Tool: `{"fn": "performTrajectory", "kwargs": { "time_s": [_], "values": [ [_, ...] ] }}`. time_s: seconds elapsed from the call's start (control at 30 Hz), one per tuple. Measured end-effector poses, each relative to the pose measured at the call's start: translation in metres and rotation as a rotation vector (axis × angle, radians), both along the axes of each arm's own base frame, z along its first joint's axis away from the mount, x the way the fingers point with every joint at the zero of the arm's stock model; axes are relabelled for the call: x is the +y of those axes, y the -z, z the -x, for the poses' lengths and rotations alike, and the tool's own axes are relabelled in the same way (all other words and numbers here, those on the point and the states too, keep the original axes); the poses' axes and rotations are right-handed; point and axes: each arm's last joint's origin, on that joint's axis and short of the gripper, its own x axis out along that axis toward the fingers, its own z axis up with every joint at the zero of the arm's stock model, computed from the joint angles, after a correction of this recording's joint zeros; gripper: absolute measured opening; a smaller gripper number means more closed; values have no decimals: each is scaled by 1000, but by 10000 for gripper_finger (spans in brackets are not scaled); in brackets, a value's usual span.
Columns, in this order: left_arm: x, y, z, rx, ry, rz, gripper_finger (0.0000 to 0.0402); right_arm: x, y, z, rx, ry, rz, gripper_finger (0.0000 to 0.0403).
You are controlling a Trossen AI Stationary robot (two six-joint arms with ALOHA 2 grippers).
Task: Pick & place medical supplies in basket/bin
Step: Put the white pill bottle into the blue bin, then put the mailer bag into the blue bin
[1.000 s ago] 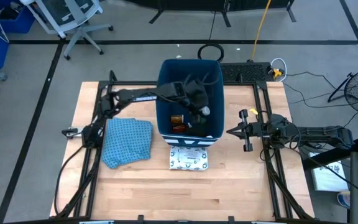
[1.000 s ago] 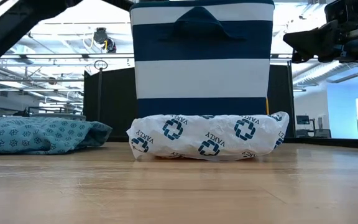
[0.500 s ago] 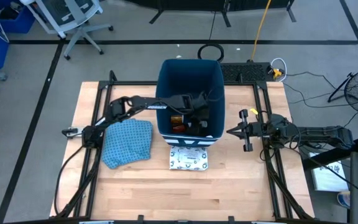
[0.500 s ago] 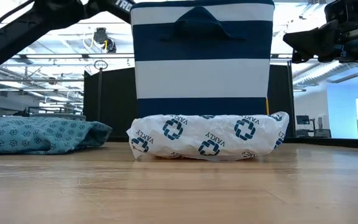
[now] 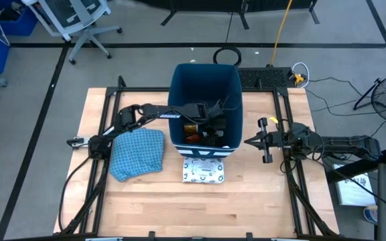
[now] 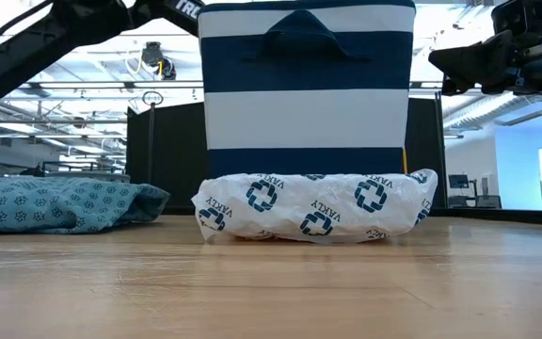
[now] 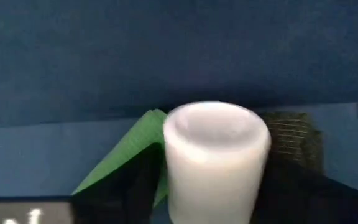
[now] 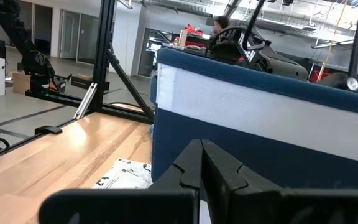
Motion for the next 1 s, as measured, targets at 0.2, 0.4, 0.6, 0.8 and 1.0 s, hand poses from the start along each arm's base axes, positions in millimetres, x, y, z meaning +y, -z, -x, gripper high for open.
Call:
{"fn": "performTrajectory", "kwargs": {
  "time_s": [0.2, 0.4, 0.6, 0.8, 1.0],
  "values": [
    [-10, -55, 13, -50, 23, -130, 301, 0, 0, 0, 0, 1, 2, 0],
    [-39, -170, 64, -207, 98, -198, 333, -1, 0, 0, -2, 28, 14, 0],
    [-59, -266, 164, -315, 150, -212, 299, -1, 0, 0, -2, 30, 12, 0],
    [-74, -258, 255, -397, 158, -154, 186, -1, -1, 0, -5, 23, -26, 0],
    [-85, -174, 312, -561, 163, -83, 40, -1, -6, 1, -49, 13, -83, 0]
  ]
}}
